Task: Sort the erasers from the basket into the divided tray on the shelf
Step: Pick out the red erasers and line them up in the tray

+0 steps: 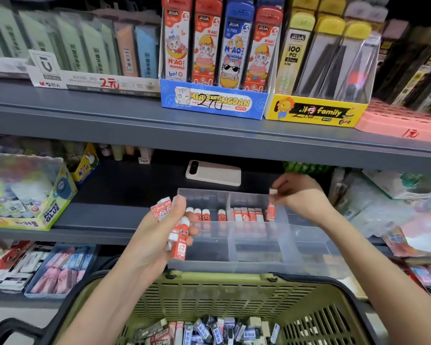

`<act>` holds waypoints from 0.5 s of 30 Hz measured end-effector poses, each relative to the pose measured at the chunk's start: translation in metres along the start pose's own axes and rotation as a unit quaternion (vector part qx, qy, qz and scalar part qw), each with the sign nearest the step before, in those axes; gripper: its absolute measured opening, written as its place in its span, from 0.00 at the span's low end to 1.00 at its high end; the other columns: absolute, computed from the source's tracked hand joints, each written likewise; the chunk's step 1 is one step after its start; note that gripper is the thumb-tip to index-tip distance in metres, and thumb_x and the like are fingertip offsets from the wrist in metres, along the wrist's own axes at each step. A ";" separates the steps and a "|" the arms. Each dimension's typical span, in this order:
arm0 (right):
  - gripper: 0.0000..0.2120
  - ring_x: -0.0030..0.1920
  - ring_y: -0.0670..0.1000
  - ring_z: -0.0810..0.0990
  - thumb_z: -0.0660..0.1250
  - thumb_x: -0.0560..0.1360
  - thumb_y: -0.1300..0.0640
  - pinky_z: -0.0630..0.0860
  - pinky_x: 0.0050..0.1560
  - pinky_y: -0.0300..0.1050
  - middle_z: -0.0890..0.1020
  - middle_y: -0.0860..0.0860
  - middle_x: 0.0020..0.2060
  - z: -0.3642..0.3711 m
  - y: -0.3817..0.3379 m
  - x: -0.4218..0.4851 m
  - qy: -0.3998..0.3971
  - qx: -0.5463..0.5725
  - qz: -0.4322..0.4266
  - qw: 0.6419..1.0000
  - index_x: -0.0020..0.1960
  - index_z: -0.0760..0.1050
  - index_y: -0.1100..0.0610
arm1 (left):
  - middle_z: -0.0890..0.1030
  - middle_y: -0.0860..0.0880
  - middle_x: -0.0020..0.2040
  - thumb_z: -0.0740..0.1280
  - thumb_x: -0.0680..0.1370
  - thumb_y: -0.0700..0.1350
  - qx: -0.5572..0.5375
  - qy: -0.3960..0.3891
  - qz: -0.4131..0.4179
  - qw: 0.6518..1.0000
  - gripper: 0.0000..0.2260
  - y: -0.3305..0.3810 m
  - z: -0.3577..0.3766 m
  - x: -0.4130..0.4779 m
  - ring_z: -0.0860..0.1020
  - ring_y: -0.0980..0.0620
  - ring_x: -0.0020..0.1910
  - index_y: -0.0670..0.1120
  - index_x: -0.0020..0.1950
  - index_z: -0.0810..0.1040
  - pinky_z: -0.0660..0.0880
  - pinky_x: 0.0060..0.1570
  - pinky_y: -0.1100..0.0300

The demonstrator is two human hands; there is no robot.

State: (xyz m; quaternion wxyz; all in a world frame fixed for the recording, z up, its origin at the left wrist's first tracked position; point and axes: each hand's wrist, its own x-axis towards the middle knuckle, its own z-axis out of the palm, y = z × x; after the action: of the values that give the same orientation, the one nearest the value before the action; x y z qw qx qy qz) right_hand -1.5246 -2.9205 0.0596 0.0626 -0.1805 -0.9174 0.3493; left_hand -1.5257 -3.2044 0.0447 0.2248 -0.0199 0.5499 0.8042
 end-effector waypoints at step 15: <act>0.10 0.40 0.48 0.79 0.76 0.68 0.57 0.72 0.40 0.39 0.80 0.45 0.36 0.007 0.017 -0.002 -0.085 -0.024 -0.067 0.994 0.37 0.75 0.49 | 0.83 0.45 0.36 0.72 0.61 0.58 0.018 -0.003 -0.008 1.000 0.24 -0.004 0.011 0.005 0.80 0.53 0.30 0.42 0.48 0.77 0.74 0.24 0.63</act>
State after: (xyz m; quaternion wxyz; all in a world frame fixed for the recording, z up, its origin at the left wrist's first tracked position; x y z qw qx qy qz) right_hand -1.5200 -2.9136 0.0430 0.0034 -0.0901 -0.9373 0.3366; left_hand -1.5261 -3.1915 0.0441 0.2330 -0.0182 0.5633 0.7925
